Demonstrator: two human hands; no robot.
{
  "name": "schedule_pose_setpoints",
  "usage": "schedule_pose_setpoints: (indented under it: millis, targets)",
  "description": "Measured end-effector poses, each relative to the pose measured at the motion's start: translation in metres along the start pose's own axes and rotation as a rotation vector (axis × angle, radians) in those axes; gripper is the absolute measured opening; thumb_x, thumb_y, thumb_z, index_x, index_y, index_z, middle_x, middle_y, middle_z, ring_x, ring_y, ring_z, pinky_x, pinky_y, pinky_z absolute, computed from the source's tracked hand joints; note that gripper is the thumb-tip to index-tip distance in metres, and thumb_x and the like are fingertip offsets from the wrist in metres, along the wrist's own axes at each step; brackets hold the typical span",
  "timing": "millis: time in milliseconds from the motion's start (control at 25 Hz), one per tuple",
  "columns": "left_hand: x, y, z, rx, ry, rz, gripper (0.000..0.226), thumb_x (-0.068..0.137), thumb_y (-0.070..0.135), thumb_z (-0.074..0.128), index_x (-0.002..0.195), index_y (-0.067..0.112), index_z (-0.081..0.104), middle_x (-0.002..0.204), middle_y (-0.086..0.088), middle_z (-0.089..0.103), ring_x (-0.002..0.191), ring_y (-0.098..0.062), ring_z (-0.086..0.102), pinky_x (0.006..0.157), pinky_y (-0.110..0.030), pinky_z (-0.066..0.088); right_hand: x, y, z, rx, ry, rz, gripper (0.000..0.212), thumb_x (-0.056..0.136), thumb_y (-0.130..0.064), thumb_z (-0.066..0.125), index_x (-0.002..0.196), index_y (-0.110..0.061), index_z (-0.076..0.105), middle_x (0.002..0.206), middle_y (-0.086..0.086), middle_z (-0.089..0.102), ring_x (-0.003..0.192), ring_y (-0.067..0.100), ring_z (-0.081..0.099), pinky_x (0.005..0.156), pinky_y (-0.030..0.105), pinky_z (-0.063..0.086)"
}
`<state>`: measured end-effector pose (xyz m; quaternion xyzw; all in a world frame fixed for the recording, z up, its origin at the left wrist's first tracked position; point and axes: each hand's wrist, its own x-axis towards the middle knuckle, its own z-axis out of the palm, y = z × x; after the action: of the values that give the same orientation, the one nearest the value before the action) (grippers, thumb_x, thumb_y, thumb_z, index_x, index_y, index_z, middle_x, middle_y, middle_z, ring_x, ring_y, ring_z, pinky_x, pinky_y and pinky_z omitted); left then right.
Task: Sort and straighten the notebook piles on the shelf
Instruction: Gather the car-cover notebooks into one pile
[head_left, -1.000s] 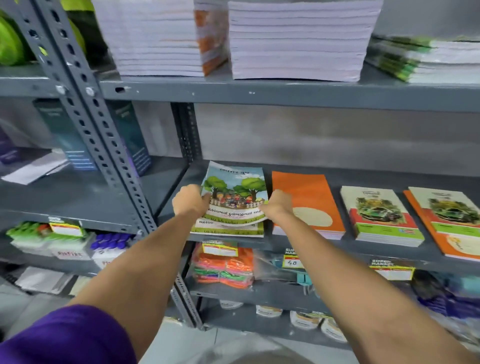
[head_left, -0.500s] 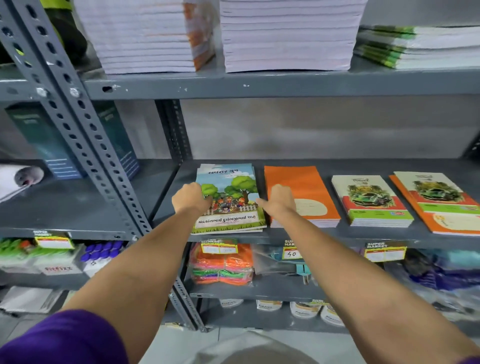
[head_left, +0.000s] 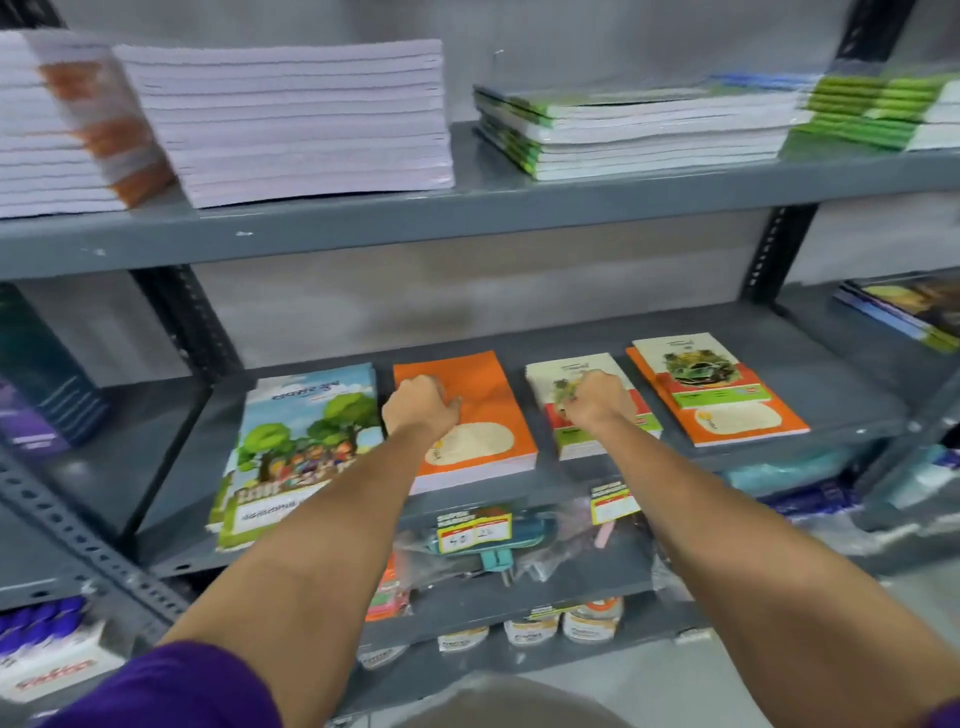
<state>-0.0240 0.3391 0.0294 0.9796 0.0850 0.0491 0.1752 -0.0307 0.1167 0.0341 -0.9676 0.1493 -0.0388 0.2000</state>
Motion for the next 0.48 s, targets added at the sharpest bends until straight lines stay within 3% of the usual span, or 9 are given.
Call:
schedule_pose_setpoints:
  millis: [160,320,480]
  targets:
    - [0.006,0.104,0.039,-0.04,-0.052,0.102,0.036,0.083,0.048,0.06,0.101,0.021,0.074,0.109,-0.005,0.071,0.105,-0.029,0.067,0.086,-0.036,0.056,0.036,0.083,-0.034,-0.074,0.023,0.089,0.028,0.087,-0.028,0.063,0.104,-0.007,0.068,0.107,0.012,0.071,0.101,0.033,0.068,0.076,0.035,0.054]
    - [0.008,0.211,0.085,-0.054,-0.114,0.241,0.033,0.085,0.04,0.058,0.101,0.016,0.074,0.109,-0.007,0.072,0.104,-0.03,0.068,0.086,-0.037,0.056,0.075,0.165,-0.063,-0.166,0.061,0.199,0.029,0.088,-0.021,0.061,0.112,-0.007,0.065,0.118,0.014,0.066,0.11,0.034,0.063,0.086,0.038,0.052]
    - [0.011,0.287,0.125,-0.038,-0.186,0.259,0.036,0.089,0.036,0.058,0.111,0.009,0.068,0.114,-0.013,0.068,0.108,-0.033,0.066,0.084,-0.038,0.054,0.112,0.225,-0.075,-0.081,-0.03,0.329,0.04,0.087,-0.024,0.063,0.122,-0.005,0.058,0.124,0.015,0.061,0.111,0.033,0.062,0.087,0.037,0.051]
